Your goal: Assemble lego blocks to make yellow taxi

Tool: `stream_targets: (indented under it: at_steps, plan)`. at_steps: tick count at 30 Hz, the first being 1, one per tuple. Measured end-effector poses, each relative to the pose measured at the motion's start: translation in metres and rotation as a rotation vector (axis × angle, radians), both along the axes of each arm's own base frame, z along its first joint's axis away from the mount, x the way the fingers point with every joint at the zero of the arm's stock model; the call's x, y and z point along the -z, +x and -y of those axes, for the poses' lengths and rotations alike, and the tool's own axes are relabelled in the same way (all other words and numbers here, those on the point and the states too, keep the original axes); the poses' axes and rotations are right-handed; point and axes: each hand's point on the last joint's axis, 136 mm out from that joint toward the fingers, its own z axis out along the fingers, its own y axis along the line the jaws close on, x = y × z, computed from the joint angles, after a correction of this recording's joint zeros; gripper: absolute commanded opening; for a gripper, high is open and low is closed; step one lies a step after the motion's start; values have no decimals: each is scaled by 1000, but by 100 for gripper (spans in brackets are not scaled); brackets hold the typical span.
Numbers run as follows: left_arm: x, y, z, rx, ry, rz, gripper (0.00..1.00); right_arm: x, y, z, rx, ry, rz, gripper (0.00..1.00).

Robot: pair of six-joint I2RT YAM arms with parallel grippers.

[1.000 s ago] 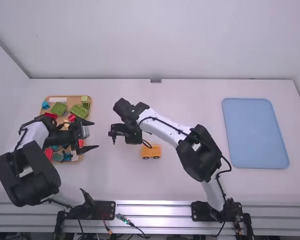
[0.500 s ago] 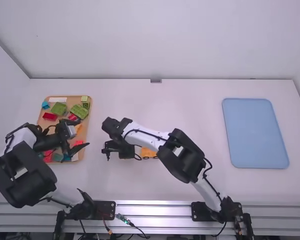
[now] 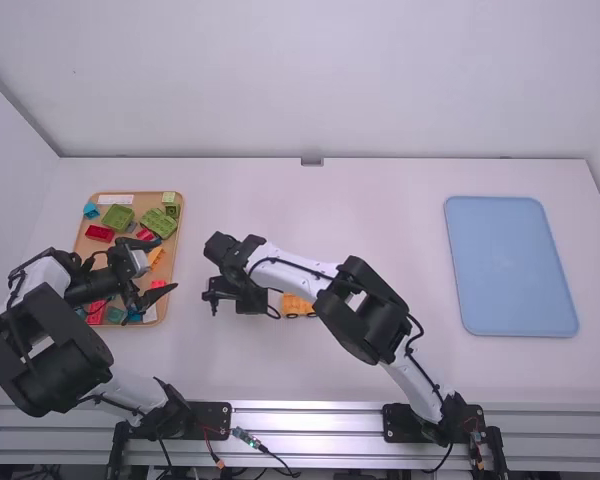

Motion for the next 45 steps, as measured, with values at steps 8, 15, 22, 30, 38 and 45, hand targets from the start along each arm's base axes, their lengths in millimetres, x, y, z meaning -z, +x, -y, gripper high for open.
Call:
stream_targets:
  at_steps: [8, 15, 22, 30, 38, 45]
  plan:
    - [0, 0, 0, 0, -1, 1, 99, -1, 2, -4, 3, 17, 9, 74]
    - [0, 1, -1, 0, 5, 8, 99, 1, 7, 2, 8, -12, 36, 99]
    - [0, 3, 3, 15, 11, 14, 99, -1, 10, 16, 13, -66, 33, 99]
    - [0, 7, 29, 106, 13, 17, 99, -39, 35, 35, 71, -1, -31, 99]
    - [7, 2, 75, 252, -4, -3, 99, -138, 63, 60, 114, 234, 69, 99]
    - [24, 2, 120, 407, 38, 44, 98, -158, 69, 103, 169, 443, 138, 99]
